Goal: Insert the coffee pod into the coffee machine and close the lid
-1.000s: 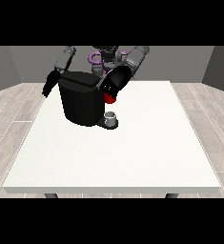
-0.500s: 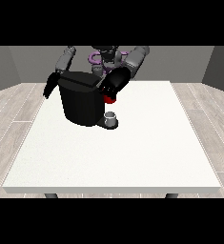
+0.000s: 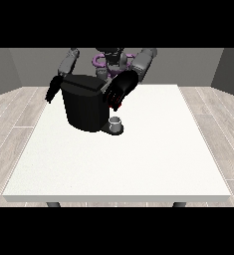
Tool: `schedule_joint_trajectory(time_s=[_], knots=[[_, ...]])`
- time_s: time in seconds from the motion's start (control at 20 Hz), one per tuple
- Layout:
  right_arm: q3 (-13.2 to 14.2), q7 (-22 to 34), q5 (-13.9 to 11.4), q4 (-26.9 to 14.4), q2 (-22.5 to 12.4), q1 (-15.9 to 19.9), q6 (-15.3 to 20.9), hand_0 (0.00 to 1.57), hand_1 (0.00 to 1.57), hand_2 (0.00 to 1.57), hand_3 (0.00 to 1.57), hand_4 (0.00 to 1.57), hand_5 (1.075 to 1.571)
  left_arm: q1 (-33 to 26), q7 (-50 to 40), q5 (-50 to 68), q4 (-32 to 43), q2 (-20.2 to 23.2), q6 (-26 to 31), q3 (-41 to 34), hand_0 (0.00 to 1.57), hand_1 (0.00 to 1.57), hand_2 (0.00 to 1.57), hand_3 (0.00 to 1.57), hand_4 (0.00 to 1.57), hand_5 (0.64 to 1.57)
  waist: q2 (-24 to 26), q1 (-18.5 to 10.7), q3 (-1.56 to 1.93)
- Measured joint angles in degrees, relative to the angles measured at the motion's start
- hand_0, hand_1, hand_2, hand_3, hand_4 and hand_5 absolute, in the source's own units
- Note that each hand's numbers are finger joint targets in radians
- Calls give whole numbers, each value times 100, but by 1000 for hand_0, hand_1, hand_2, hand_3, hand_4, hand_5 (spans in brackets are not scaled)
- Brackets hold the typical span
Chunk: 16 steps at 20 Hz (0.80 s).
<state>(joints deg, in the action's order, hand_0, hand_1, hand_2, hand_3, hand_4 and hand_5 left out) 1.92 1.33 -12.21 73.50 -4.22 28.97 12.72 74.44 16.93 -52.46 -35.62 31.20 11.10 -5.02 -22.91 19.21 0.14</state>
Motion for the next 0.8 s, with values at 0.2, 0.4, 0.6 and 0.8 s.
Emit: schedule_joint_trajectory(time_s=[0.2,0.4,0.6,0.8], knots=[[16,-23,65,14,21,-79,-45,0,0,0,0,0,1571,-29,7,-22,51,-28,-28,-13,0,0,362,253,0,1571,88,-16,3],[48,-61,122,-97,25,-251,-101,0,0,0,0,0,1571,-142,-74,-31,86,-128,60,4,0,0,0,151,0,1571,349,-161,0],[132,-78,191,-259,9,-533,-130,0,0,0,0,0,1571,-515,-246,14,66,-460,57,23,0,0,0,0,0,1571,828,-436,-7],[221,-248,289,-454,-51,-910,-248,0,0,0,0,0,1571,-946,-266,99,-25,-762,137,62,0,0,282,0,0,1571,1305,-738,-10]])
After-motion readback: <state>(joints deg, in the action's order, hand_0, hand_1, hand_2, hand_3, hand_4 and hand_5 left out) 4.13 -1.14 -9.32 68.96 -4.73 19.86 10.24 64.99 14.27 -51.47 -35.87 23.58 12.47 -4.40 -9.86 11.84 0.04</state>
